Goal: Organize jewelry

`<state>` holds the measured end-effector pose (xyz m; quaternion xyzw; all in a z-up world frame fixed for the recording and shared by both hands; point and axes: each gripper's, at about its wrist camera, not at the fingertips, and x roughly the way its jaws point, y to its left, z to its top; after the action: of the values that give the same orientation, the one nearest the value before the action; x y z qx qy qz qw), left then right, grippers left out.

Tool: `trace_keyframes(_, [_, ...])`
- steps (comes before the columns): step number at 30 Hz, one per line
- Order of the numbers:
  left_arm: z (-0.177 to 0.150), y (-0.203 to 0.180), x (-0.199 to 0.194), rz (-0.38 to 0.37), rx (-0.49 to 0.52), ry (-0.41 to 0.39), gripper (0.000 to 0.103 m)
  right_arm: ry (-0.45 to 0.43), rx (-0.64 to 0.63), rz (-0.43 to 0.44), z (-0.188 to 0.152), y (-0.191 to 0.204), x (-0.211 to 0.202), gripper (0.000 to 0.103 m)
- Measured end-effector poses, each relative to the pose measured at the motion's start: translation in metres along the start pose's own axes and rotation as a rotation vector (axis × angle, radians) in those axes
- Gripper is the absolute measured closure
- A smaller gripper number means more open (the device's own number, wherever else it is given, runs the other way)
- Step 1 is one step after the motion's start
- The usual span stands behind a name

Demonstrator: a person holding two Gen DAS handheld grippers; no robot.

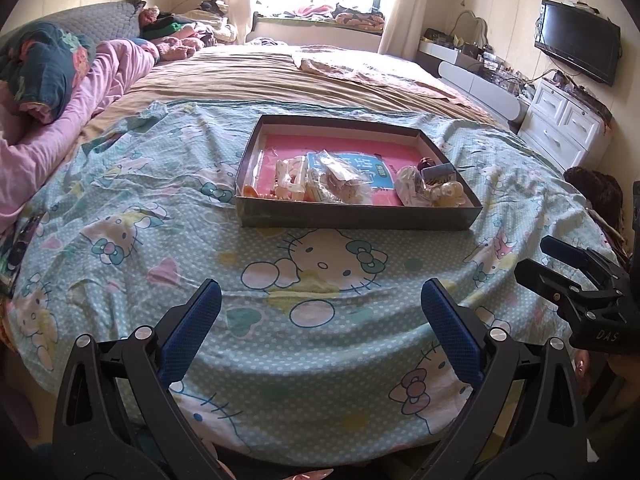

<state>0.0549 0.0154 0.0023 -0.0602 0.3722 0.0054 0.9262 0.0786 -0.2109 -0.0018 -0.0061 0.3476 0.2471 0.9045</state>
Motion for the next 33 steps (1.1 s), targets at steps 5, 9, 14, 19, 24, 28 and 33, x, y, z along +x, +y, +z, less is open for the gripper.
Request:
trace_keyframes(5, [0.0001,0.0001,0.0003,-0.001,-0.001,0.001,0.01,0.002,0.001,0.0,0.0,0.0003,-0.0001,0.005])
trace_keyframes(9, [0.0001,0.0002,0.0001,0.002,0.0,0.001,0.01,0.0,0.0,0.0,-0.0001,0.0004,0.0,0.005])
trace_keyframes(14, [-0.0003,0.0005,0.0007,0.001,0.0,0.0,0.01,-0.002,0.001,-0.002,0.0,0.0004,-0.0004,0.005])
trace_keyframes(19, [0.0009,0.0015,-0.0007,0.005,-0.002,0.001,0.01,0.001,0.0,-0.002,0.0001,-0.0002,-0.0004,0.005])
trace_keyframes(24, [0.0016,0.0031,-0.0016,0.009,-0.003,0.004,0.01,0.003,-0.001,-0.002,0.0004,-0.0005,-0.0008,0.005])
trace_keyframes(28, [0.0019,0.0044,-0.0021,0.017,-0.006,0.006,0.009,0.003,0.0,-0.002,0.0003,-0.0001,-0.0001,0.005])
trace_keyframes(33, [0.0015,0.0045,-0.0001,0.024,-0.008,0.009,0.01,0.004,-0.002,0.0,-0.0001,0.0001,0.0003,0.005])
